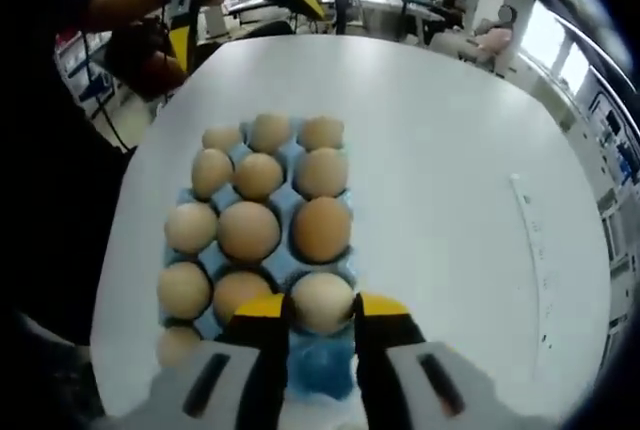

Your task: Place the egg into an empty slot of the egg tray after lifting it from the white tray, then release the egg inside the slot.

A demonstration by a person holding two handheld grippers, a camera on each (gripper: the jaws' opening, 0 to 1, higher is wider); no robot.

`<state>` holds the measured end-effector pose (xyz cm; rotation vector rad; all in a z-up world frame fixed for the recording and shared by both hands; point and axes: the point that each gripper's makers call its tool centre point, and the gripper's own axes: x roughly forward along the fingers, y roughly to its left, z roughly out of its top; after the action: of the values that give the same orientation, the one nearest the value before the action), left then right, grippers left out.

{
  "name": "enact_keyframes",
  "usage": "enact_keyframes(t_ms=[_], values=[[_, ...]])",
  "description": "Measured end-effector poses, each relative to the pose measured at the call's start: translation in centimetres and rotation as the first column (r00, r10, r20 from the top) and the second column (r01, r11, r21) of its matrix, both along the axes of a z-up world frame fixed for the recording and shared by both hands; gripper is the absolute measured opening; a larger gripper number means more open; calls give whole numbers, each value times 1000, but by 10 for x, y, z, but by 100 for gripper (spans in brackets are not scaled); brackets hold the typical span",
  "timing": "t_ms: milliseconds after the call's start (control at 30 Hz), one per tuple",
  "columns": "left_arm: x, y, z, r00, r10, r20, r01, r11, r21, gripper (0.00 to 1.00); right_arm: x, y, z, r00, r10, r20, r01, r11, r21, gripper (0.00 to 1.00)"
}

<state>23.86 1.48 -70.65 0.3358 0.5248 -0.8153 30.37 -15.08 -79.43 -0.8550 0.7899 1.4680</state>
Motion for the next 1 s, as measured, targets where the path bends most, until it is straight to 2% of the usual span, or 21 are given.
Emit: enact_keyframes(t_ms=[233,433,600,833,1000], values=[[0,-2,0,1000,-1,-2,1,1000,-2,86,1,0,0,1000,-1,-27,1,1000,-2,26],[-2,-1,-1,1000,0,-4,0,1000,5,85,-1,0,-1,999,33,-6,-33,999,11,26],[-2,-1,0,1000,-3,1,3,1000,14,85,-2,-3,0,1000,3,-20,-2,999,43,26],[-3,-3,2,1000,-6,1,6,1000,12,85,1,-17,10,996,-80,-51,85,990,109,26],[-1,-5,4,1000,-13,6,13,1000,14,85,5,-34,10,992,-115,-44,119,988,100,25]])
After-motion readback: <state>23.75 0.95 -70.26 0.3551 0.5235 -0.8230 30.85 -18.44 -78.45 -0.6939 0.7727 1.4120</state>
